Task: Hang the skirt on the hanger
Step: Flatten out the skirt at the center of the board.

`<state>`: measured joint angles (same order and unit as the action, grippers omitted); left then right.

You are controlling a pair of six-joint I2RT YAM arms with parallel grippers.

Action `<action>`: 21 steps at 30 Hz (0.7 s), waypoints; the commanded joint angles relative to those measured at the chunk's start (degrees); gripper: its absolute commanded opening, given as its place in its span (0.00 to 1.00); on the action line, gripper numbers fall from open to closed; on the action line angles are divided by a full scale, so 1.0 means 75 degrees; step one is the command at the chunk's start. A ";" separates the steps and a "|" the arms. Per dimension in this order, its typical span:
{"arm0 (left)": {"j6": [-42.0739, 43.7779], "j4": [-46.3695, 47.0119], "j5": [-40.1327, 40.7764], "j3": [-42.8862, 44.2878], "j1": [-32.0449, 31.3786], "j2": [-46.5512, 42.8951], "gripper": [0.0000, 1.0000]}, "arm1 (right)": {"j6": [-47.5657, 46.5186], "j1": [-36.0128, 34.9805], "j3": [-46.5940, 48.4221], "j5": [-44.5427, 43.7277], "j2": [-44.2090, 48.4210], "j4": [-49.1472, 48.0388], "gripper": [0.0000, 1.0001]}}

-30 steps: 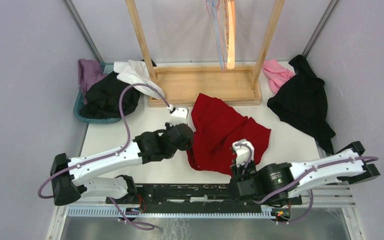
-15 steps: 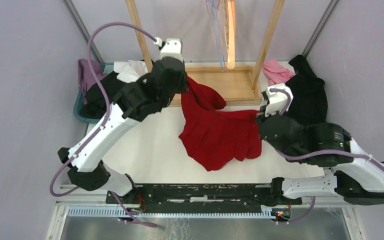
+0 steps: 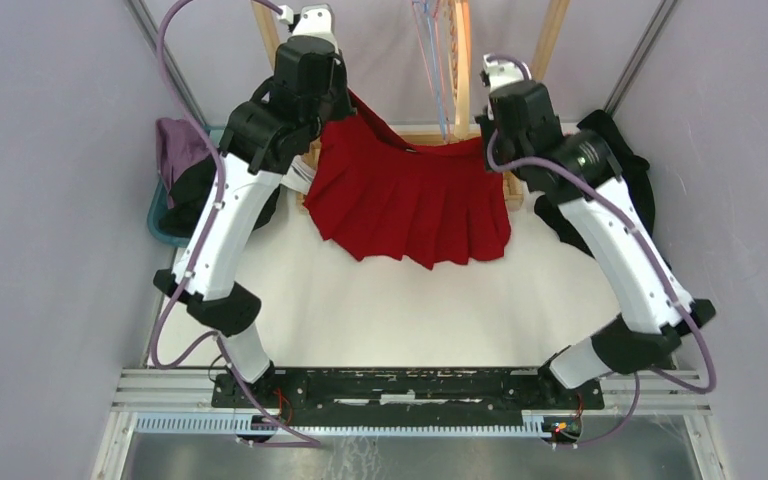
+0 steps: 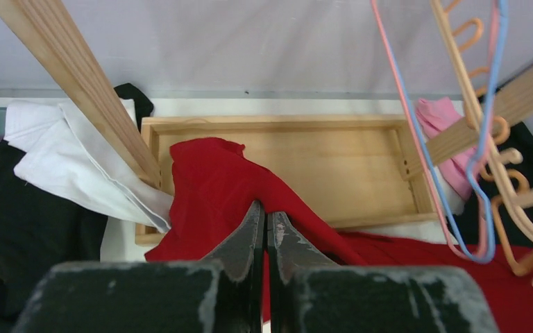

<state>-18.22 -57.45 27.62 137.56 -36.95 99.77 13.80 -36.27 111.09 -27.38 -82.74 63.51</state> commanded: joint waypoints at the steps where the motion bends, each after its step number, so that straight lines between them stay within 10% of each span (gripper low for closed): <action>1: 0.0435 0.1127 -0.0965 0.0558 0.0573 0.0230 0.03 | -0.0750 0.0582 0.1909 0.1036 -0.0849 -0.1031 0.01; 7: 0.0399 0.1722 -0.1419 0.0092 0.0722 -0.0255 0.03 | -0.1018 0.0664 0.2753 0.1252 -0.1262 -0.1155 0.01; 21: -0.1603 0.4220 -0.2012 -1.0359 0.0172 -0.4934 0.03 | 0.0963 0.0426 -0.7302 0.2661 0.3528 -0.3151 0.01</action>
<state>-23.24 -31.11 13.06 70.81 -32.47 66.96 14.74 -31.90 66.52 -10.44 -61.95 44.12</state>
